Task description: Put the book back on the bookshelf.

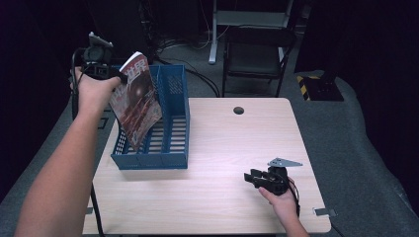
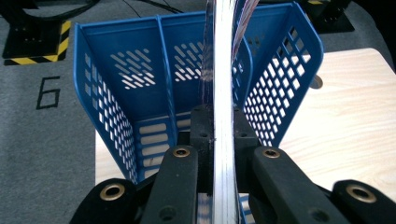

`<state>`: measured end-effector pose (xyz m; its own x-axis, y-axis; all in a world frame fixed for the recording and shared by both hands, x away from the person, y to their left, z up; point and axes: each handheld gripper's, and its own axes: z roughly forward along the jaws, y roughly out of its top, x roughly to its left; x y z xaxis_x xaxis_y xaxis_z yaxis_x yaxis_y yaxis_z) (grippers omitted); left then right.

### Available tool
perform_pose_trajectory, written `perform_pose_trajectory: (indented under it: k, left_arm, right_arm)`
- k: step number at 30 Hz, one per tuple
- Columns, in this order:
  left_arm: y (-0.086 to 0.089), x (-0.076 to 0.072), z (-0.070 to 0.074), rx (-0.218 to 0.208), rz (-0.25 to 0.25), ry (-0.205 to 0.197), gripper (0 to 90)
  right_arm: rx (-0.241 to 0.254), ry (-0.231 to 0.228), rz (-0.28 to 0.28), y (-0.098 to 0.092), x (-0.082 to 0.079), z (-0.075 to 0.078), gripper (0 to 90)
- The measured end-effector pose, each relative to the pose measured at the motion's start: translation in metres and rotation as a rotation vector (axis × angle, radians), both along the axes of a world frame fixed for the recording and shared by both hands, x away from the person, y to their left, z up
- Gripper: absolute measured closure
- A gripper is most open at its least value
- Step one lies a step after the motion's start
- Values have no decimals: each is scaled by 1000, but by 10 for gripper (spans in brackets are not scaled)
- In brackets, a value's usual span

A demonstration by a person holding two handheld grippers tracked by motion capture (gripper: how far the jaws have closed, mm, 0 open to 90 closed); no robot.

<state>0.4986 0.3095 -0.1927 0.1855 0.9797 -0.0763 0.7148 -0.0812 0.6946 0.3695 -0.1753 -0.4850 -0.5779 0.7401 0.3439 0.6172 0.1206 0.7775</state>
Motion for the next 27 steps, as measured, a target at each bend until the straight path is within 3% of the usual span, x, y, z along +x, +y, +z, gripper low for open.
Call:
perform_pose_trajectory:
  k: [5, 12, 27]
  left_arm:
    - [-2, 5, -4, -3, 14, -10, 837]
    - [-2, 11, -14, -28, 21, 5, 837]
    - [-5, 19, -39, -25, 22, 37, 837]
  right_arm:
    - [-1, -8, 7, 0, 0, 0, 579]
    - [0, 4, 7, 0, 0, 0, 579]
    - [-4, 5, 6, 1, 1, 0, 580]
